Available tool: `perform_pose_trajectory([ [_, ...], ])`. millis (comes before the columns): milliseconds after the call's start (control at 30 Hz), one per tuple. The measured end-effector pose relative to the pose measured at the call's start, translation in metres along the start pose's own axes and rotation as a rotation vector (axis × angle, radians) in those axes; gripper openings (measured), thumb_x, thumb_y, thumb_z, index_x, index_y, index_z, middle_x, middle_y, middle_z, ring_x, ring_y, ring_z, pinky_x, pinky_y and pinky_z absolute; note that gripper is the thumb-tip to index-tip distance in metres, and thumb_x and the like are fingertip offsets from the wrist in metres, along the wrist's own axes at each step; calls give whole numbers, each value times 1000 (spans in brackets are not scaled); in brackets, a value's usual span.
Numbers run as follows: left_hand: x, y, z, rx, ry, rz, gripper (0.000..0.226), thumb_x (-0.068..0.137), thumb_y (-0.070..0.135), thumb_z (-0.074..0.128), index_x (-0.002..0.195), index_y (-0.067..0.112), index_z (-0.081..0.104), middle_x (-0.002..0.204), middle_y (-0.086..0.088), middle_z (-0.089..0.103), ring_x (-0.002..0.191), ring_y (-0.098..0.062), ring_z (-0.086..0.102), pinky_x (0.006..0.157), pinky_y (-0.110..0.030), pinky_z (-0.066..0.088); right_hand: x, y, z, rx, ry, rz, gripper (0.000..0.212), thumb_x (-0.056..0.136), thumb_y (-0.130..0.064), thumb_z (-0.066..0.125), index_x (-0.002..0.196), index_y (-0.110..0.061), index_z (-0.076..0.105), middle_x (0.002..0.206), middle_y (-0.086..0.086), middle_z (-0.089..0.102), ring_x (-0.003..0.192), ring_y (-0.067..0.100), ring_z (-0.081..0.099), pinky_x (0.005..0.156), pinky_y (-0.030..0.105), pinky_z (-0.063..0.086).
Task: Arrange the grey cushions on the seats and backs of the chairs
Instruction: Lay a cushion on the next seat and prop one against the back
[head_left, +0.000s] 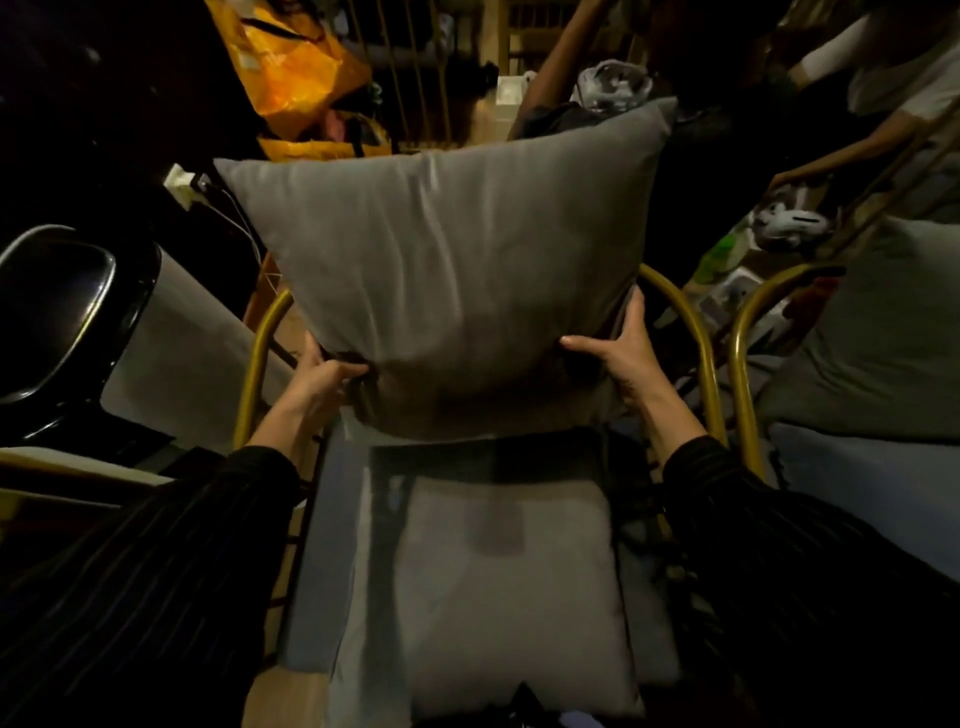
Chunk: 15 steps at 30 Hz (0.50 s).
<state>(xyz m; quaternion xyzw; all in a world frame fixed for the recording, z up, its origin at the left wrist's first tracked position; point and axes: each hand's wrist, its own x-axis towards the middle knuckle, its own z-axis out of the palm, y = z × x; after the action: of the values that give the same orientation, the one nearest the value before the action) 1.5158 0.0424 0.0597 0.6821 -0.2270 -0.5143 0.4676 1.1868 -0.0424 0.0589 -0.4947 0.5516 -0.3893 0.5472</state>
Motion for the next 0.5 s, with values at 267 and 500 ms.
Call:
perform_pose_trajectory([
  [267, 57, -33, 25, -164, -27, -103, 95, 77, 7, 75, 148, 38, 20, 152, 2, 33, 136, -28, 36, 108, -62, 34, 37, 60, 13, 112, 82, 218, 111, 70, 14, 72, 153, -25, 10, 153, 7, 34, 134, 25, 40, 90, 34, 46],
  [500, 87, -26, 32, -198, 23, -37, 91, 78, 17, 76, 147, 39, 21, 149, 5, 36, 131, -24, 38, 106, -57, 36, 53, 70, 19, 130, 137, 199, 110, 72, 11, 71, 153, -26, 7, 154, 4, 30, 129, 16, 37, 98, 33, 42],
])
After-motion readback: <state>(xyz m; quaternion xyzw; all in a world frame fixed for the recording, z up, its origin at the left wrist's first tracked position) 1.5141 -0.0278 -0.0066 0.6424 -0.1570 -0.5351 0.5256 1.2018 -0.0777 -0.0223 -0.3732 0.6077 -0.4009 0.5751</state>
